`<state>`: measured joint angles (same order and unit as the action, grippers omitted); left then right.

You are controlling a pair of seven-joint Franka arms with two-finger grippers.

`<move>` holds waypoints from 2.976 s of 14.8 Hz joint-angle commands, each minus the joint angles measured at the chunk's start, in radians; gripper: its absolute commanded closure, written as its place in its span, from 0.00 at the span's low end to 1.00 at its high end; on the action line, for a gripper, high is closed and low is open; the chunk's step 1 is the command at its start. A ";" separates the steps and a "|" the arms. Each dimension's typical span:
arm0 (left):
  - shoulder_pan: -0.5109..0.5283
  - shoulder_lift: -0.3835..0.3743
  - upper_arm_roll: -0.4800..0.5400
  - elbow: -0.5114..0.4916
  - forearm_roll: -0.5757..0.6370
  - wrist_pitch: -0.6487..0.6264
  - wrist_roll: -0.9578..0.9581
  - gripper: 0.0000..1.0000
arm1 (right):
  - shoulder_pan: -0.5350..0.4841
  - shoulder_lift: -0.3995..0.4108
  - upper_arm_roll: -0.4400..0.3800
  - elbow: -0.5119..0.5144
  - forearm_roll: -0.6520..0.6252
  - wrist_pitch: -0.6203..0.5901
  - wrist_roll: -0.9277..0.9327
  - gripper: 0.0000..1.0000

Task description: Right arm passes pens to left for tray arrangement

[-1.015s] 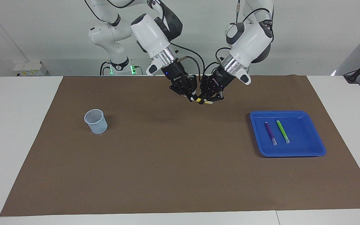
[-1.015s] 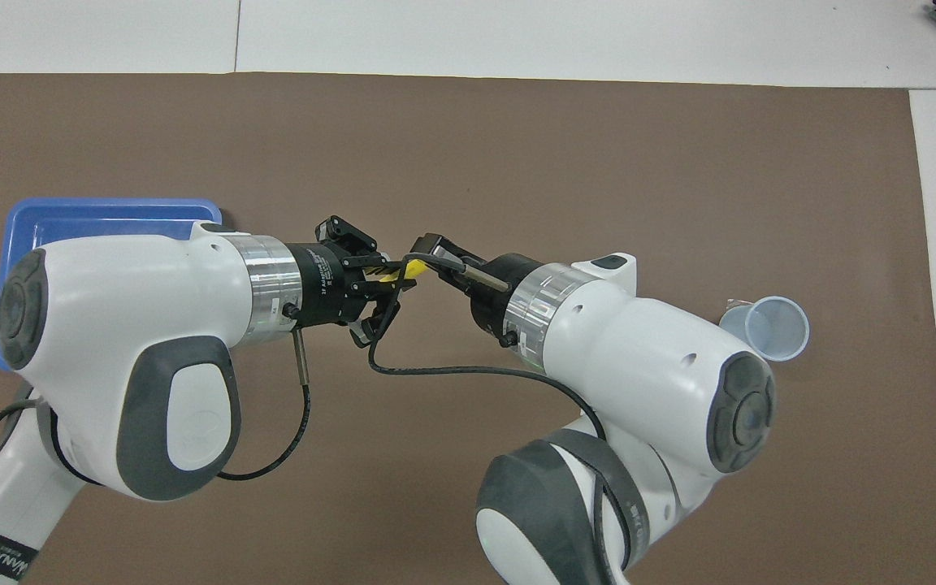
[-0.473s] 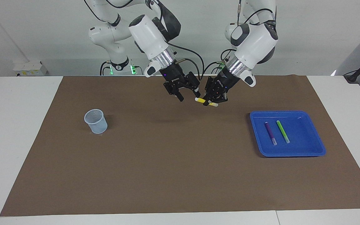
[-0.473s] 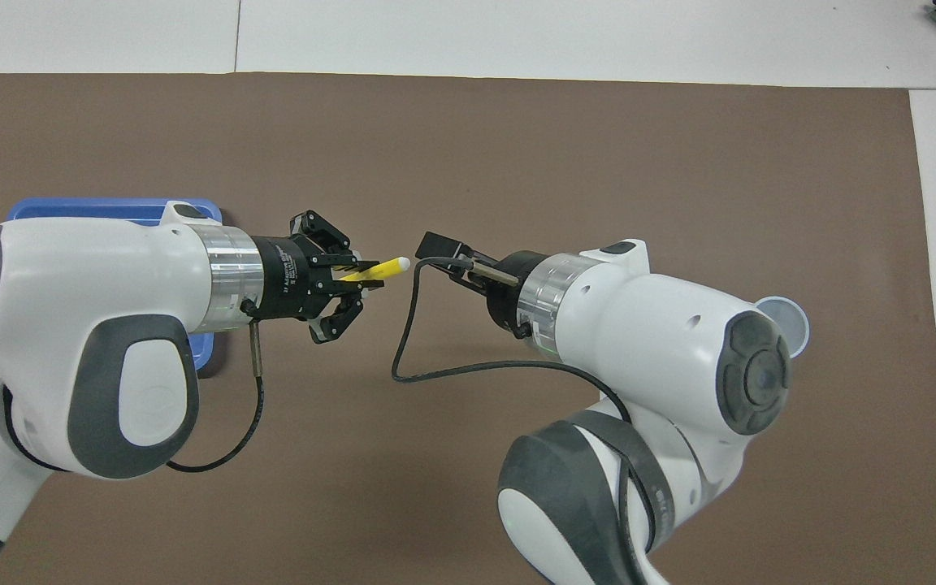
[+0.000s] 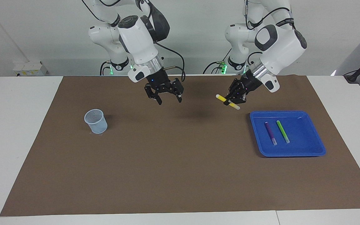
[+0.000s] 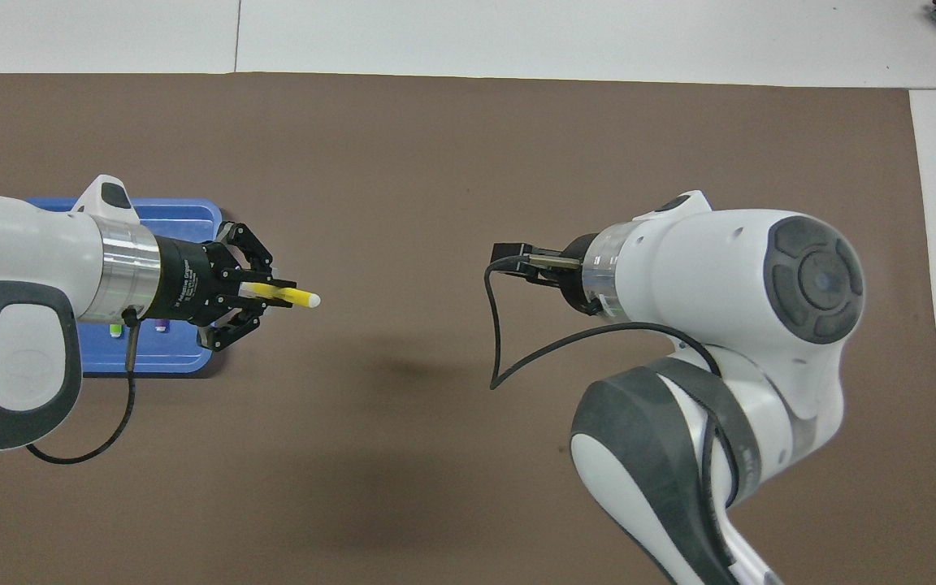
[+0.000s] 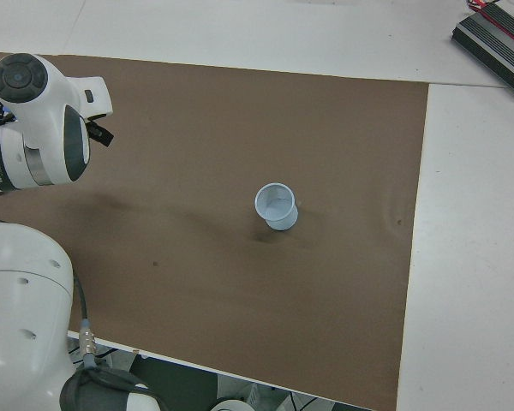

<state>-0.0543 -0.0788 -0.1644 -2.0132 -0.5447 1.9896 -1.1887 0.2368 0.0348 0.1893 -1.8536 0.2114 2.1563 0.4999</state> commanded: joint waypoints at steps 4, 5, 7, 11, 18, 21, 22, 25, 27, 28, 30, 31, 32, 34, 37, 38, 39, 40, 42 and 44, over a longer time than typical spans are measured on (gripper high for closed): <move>0.140 -0.044 -0.004 -0.018 0.187 -0.169 0.577 1.00 | -0.137 -0.003 0.007 0.128 -0.176 -0.323 -0.294 0.00; 0.160 -0.044 -0.003 -0.019 0.221 -0.181 0.683 1.00 | -0.155 -0.007 0.007 0.132 -0.187 -0.352 -0.322 0.00; 0.206 -0.041 -0.004 -0.019 0.310 -0.195 0.838 1.00 | -0.185 -0.016 0.007 0.174 -0.226 -0.444 -0.372 0.00; 0.281 -0.012 -0.004 -0.022 0.428 -0.164 1.111 1.00 | -0.244 -0.019 0.009 0.217 -0.265 -0.521 -0.497 0.00; 0.362 0.096 -0.004 -0.021 0.534 -0.017 1.290 1.00 | -0.261 -0.049 0.006 0.152 -0.262 -0.501 -0.492 0.00; 0.393 0.163 -0.004 -0.021 0.569 0.070 1.359 1.00 | -0.266 -0.056 -0.011 0.129 -0.254 -0.494 -0.482 0.00; 0.401 0.189 -0.004 -0.019 0.571 0.102 1.377 1.00 | -0.266 -0.056 -0.025 0.137 -0.250 -0.493 -0.486 0.00; 0.407 0.241 -0.004 -0.018 0.571 0.161 1.405 1.00 | -0.264 -0.059 -0.060 0.129 -0.248 -0.497 -0.486 0.00; 0.407 0.281 -0.004 -0.016 0.571 0.198 1.416 1.00 | -0.266 -0.058 -0.070 0.132 -0.248 -0.495 -0.489 0.00; 0.409 0.301 -0.003 -0.015 0.571 0.219 1.429 1.00 | -0.266 -0.058 -0.086 0.138 -0.248 -0.506 -0.495 0.00; 0.444 0.327 -0.004 -0.013 0.571 0.254 1.465 1.00 | -0.264 -0.056 -0.102 0.151 -0.248 -0.509 -0.521 0.00; 0.447 0.333 -0.004 -0.013 0.571 0.268 1.474 1.00 | -0.266 -0.056 -0.103 0.154 -0.248 -0.507 -0.535 0.00; 0.448 0.337 -0.004 -0.013 0.571 0.281 1.476 1.00 | -0.266 -0.056 -0.105 0.166 -0.247 -0.507 -0.535 0.00; 0.449 0.355 -0.003 -0.009 0.571 0.291 1.474 1.00 | -0.264 -0.059 -0.108 0.178 -0.247 -0.513 -0.535 0.00; 0.453 0.376 -0.003 -0.009 0.571 0.336 1.476 1.00 | -0.264 -0.069 -0.117 0.177 -0.247 -0.521 -0.535 0.00; 0.467 0.384 -0.003 -0.009 0.572 0.345 1.477 1.00 | -0.264 -0.079 -0.120 0.165 -0.245 -0.521 -0.531 0.00; 0.471 0.386 -0.003 -0.009 0.574 0.356 1.477 1.00 | -0.264 -0.081 -0.120 0.163 -0.247 -0.521 -0.528 0.00; 0.472 0.387 -0.003 -0.009 0.588 0.356 1.479 1.00 | -0.264 -0.079 -0.120 0.163 -0.245 -0.520 -0.531 0.00; 0.475 0.387 -0.003 -0.009 0.600 0.359 1.476 1.00 | -0.261 -0.079 -0.119 0.163 -0.247 -0.513 -0.529 0.00; 0.499 0.387 -0.003 -0.012 0.601 0.367 1.476 1.00 | -0.261 -0.079 -0.117 0.163 -0.245 -0.513 -0.529 0.00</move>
<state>0.4146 0.3008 -0.1586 -2.0268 0.0326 2.3334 0.2782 -0.0176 -0.0249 0.0674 -1.6736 -0.0321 1.6448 -0.0098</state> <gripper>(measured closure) 0.819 0.000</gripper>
